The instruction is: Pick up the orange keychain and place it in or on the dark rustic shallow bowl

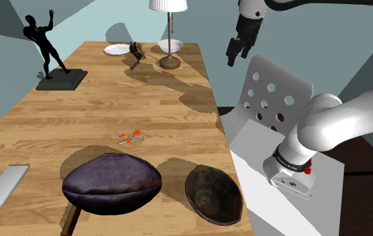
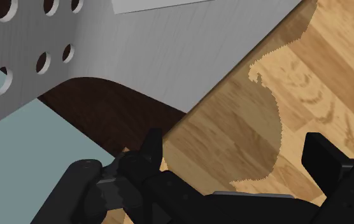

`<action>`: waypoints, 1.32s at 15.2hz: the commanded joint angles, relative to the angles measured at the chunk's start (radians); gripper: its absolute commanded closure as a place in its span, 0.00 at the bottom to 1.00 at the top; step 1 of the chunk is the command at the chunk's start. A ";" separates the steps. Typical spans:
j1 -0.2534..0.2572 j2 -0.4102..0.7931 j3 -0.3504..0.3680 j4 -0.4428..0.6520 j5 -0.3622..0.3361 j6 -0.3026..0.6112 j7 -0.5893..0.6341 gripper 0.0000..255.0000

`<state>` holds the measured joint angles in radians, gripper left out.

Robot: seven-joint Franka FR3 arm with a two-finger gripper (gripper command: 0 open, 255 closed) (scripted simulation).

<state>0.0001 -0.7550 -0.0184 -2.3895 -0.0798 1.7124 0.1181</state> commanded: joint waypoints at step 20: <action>0.131 0.563 0.228 0.239 0.064 0.273 0.185 0.00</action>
<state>0.1273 -0.2286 0.2003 -2.1763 -0.0123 1.9762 0.2962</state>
